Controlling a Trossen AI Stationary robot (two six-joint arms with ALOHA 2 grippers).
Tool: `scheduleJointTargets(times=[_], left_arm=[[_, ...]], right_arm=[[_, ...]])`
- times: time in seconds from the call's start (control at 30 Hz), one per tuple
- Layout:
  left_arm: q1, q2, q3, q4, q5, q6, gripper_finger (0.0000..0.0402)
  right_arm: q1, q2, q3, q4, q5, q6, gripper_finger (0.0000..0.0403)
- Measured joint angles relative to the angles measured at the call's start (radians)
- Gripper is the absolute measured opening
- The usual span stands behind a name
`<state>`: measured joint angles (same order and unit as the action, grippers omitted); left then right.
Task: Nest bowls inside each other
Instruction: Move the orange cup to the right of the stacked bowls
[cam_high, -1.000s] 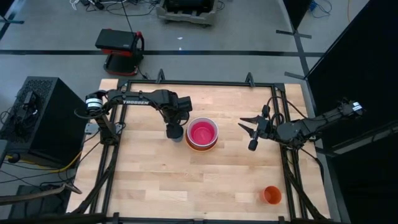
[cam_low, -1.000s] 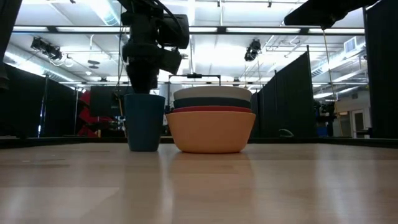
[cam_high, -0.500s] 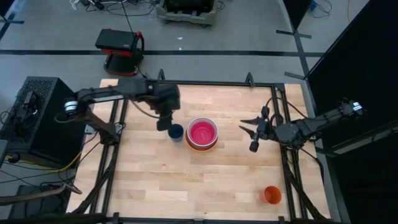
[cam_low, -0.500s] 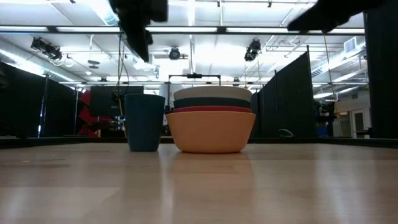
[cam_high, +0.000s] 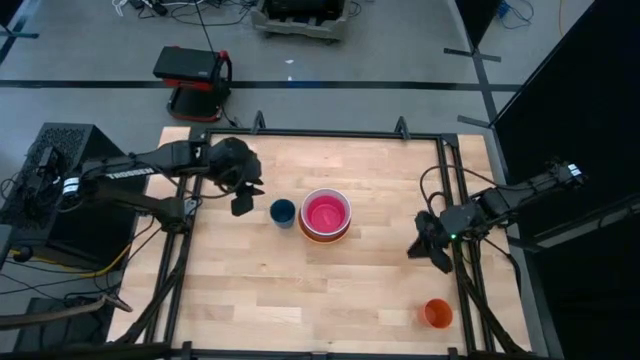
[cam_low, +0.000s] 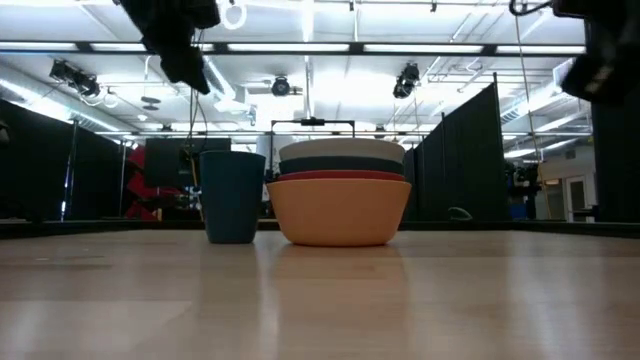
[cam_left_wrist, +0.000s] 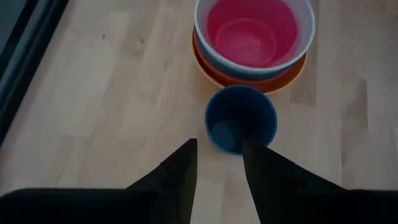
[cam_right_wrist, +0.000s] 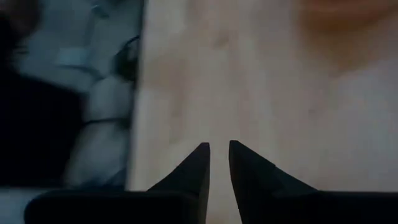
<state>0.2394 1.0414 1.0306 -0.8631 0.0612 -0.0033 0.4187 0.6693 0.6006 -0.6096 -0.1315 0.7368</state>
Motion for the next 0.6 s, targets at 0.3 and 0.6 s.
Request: scheduleJointTargets(times=[0.3,0.6], left_arm=[[0.002,-0.003,-0.059,0.1,-0.001,0.035,0.0122],[0.002,-0.003,-0.074,0.106,-0.01,0.067,0.0123]], right_arm=[[0.014,0.022,0.001,-0.012,-0.125,0.23,0.007],[0.067,0.154,0.047,-0.151,-0.064,0.147,0.0042]])
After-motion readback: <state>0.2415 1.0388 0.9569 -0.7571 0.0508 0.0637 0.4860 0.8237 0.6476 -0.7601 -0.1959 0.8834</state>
